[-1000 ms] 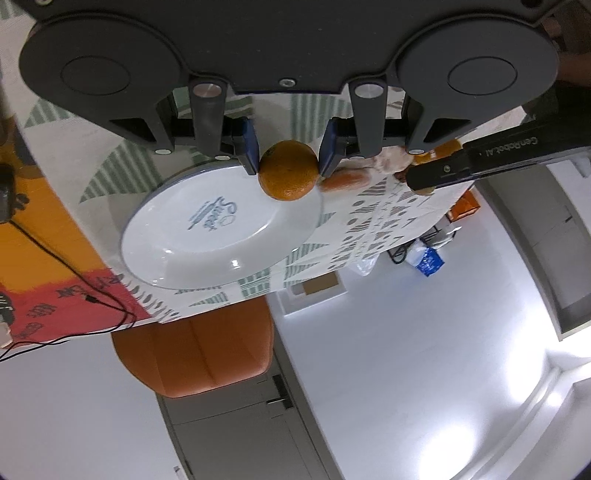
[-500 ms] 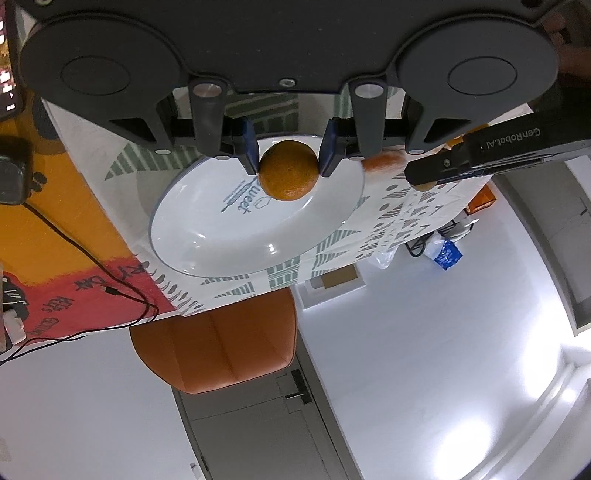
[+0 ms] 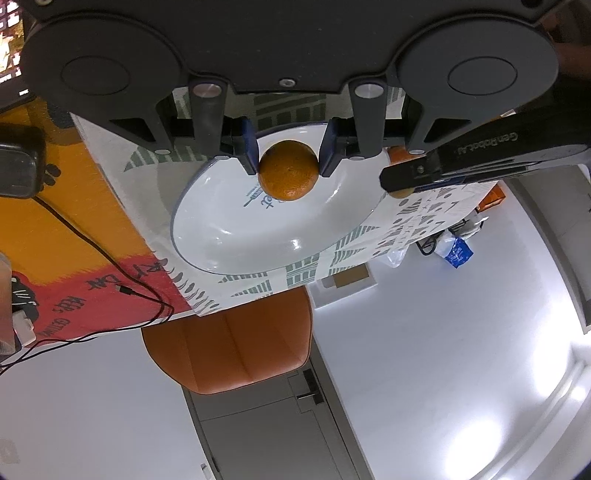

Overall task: Organize fruits
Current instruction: 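Open the right tool over the plate while the left tool releases its fruit there, then move both open tools back from the plate toward the fruit pile, then grasp a dark red plum with the right tool while the left tool grasps a small yellow citrus, then carry the plum with the right tool while the left tool carries the citrus to the plate, then open the right tool over the plate while the left tool releases the citrus there, then move both open tools back from the plate toward the remaining fruit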

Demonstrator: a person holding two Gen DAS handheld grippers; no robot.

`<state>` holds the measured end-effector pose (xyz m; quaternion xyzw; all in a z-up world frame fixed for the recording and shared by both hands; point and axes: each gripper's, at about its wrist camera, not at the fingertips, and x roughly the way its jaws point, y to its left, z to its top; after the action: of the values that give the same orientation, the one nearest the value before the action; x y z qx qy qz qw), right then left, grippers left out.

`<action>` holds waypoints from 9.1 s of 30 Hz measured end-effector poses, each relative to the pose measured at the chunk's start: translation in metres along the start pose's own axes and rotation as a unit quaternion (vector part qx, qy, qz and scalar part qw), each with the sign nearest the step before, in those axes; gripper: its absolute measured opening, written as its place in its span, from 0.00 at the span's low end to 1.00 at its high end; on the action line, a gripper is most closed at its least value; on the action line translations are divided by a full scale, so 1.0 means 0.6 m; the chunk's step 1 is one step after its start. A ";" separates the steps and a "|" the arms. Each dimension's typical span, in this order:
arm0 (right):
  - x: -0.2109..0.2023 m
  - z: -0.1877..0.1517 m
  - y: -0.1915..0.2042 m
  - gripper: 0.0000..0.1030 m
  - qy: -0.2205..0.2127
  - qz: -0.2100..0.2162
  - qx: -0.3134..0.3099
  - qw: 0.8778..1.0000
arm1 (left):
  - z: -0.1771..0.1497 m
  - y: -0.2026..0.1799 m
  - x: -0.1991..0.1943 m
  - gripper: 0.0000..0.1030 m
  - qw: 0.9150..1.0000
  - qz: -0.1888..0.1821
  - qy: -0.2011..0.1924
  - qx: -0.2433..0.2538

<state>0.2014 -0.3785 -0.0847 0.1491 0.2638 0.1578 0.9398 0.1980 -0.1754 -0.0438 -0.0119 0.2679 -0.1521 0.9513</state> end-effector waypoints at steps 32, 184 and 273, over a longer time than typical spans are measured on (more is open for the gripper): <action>-0.026 -0.008 0.005 0.46 0.003 -0.007 0.005 1.000 | -0.015 0.040 -0.015 0.61 0.998 0.051 0.025 -0.028; -0.001 0.012 0.068 0.22 0.012 0.014 -0.039 0.999 | -0.030 0.106 -0.062 0.20 0.998 0.014 0.011 -0.063; 0.036 -0.015 0.198 1.00 0.037 0.011 -0.105 0.994 | -0.049 0.214 -0.152 0.93 0.984 0.171 0.004 -0.057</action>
<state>0.1884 -0.2612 -0.0587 0.0465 0.2784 0.2005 0.9381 0.1452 -0.0246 -0.0361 -0.0197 0.2776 0.0279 0.9601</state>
